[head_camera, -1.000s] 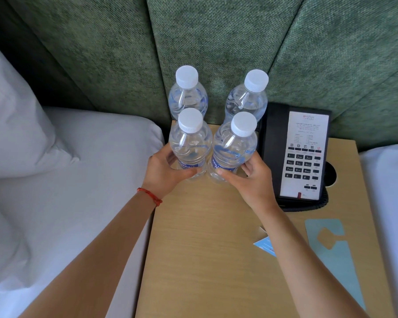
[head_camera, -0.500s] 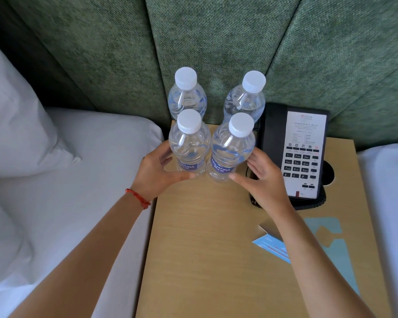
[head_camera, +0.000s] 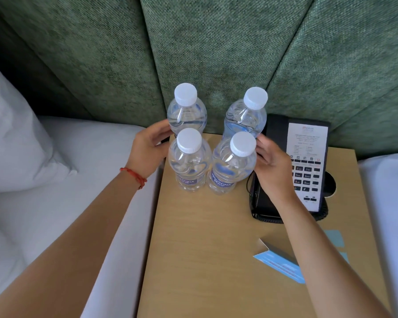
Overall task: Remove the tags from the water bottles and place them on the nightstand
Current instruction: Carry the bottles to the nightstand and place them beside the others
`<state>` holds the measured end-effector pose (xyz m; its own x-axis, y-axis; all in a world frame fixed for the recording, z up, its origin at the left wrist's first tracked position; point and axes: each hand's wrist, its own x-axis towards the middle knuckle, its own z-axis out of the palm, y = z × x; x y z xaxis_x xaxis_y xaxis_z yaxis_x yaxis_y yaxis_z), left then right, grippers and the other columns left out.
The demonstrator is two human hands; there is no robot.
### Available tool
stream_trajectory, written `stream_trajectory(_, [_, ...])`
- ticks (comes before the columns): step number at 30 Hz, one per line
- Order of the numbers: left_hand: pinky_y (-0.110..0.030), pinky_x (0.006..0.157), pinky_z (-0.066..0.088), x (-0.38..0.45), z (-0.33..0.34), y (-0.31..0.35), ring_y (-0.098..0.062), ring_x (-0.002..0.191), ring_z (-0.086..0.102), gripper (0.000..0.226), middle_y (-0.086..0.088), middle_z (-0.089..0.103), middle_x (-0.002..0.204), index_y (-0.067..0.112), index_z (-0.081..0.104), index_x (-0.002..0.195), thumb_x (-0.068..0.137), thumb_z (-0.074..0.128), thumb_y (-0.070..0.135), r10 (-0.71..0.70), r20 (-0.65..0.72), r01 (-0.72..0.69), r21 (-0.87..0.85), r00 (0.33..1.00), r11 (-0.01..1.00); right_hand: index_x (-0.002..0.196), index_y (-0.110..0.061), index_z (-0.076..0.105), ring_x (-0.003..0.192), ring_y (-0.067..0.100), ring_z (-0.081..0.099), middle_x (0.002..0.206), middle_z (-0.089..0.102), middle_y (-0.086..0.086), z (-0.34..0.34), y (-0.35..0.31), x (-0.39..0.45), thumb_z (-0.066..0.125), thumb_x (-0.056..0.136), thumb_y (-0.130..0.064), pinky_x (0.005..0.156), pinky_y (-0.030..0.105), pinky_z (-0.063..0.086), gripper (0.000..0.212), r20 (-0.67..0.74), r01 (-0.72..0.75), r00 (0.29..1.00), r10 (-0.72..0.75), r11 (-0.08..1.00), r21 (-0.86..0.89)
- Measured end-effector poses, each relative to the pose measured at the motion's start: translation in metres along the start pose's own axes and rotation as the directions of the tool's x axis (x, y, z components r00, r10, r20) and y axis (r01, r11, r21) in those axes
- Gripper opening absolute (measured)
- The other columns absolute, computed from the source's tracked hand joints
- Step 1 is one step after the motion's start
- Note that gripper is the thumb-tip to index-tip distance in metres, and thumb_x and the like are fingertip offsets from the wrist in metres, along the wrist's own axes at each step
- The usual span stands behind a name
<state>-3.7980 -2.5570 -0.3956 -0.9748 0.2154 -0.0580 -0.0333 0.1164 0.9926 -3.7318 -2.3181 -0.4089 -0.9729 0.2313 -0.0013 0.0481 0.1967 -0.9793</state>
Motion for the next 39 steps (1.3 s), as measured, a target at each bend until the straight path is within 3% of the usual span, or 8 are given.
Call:
stream_trajectory(5, [-0.027,0.084,0.048,0.011,0.007,0.005,-0.002,0.084,0.060,0.067,0.022,0.070,0.077,0.019,0.050,0.114,0.051,0.062,0.037,-0.089,0.021,0.090,-0.105,0.996,0.990,0.124,-0.005,0.054,0.109,0.008,0.059,0.114,0.064,-0.002,0.007,0.001,0.010,0.063,0.078,0.007,0.101,0.038,0.044,0.048,-0.013,0.006,1.000,-0.006,1.000,0.013])
stream_trajectory(11, [-0.014,0.081,0.047,0.014,0.011,0.005,0.011,0.080,0.059,0.060,0.030,0.068,0.077,0.012,0.041,0.120,0.063,0.059,0.012,-0.002,0.046,0.001,0.034,0.999,0.999,0.117,-0.003,0.057,0.088,-0.014,0.057,0.096,0.066,-0.013,0.011,-0.003,0.019,0.063,0.078,0.011,0.083,0.010,0.043,0.042,-0.013,-0.010,1.000,0.010,0.999,-0.033])
stream_trajectory(14, [-0.013,0.080,0.046,0.018,0.015,0.009,0.012,0.081,0.058,0.056,0.006,0.067,0.090,0.000,0.045,0.121,0.068,0.062,-0.002,0.021,0.079,-0.027,0.067,0.997,0.997,0.114,0.005,0.057,0.076,-0.022,0.053,0.088,0.058,-0.010,0.016,-0.008,0.022,0.067,0.075,0.000,0.071,0.001,0.039,0.041,0.008,0.010,1.000,-0.009,0.997,-0.078])
stream_trajectory(24, [-0.012,0.081,0.047,0.017,0.021,0.016,0.012,0.084,0.058,0.052,-0.013,0.050,0.117,-0.011,0.043,0.124,0.075,0.058,-0.016,0.029,0.121,-0.037,0.063,0.992,0.997,0.116,0.000,0.058,0.070,-0.023,0.051,0.085,0.056,-0.015,0.022,-0.017,0.024,0.059,0.069,-0.017,0.066,0.000,0.038,0.050,0.017,-0.028,0.999,0.030,0.997,-0.079])
stream_trajectory(28, [-0.035,0.099,0.043,0.010,0.018,0.024,-0.020,0.103,0.056,0.080,-0.010,0.057,0.113,0.003,0.037,0.131,0.061,0.070,0.021,-0.031,0.129,0.032,-0.001,0.991,0.999,0.123,-0.004,0.055,0.089,-0.015,0.056,0.105,0.064,0.000,0.015,-0.016,0.022,0.065,0.079,0.000,0.077,0.004,0.042,0.045,-0.008,-0.016,1.000,0.015,0.994,-0.111])
stream_trajectory(31, [-0.048,0.106,0.034,0.003,0.011,0.025,-0.032,0.115,0.047,0.090,-0.008,0.053,0.118,0.007,0.026,0.133,0.056,0.062,0.035,-0.082,0.083,0.091,-0.109,0.993,0.990,0.132,-0.003,0.047,0.114,0.017,0.057,0.129,0.056,0.014,0.007,-0.018,0.013,0.059,0.083,0.006,0.099,0.028,0.044,0.051,-0.044,-0.037,0.998,0.035,0.998,-0.046])
stream_trajectory(35, [-0.053,0.106,0.033,-0.016,0.002,0.022,-0.035,0.116,0.047,0.056,-0.032,0.041,0.133,-0.009,0.033,0.132,0.082,0.052,0.007,-0.095,-0.006,0.095,-0.035,0.995,0.995,0.128,-0.002,0.050,0.114,0.014,0.057,0.128,0.057,0.012,0.002,-0.020,-0.006,0.059,0.087,-0.002,0.099,0.024,0.043,0.042,-0.082,-0.040,0.996,0.036,0.998,-0.039])
stream_trajectory(39, [-0.029,0.089,0.050,-0.041,-0.001,0.024,-0.010,0.097,0.061,0.032,-0.009,0.063,0.111,0.005,0.056,0.118,0.087,0.053,-0.001,-0.072,-0.144,0.075,0.013,0.987,0.997,0.123,-0.003,0.055,0.105,-0.003,0.057,0.120,0.059,0.000,0.000,-0.028,-0.030,0.057,0.089,-0.009,0.089,0.008,0.042,0.034,-0.131,-0.050,0.990,0.046,0.999,-0.022])
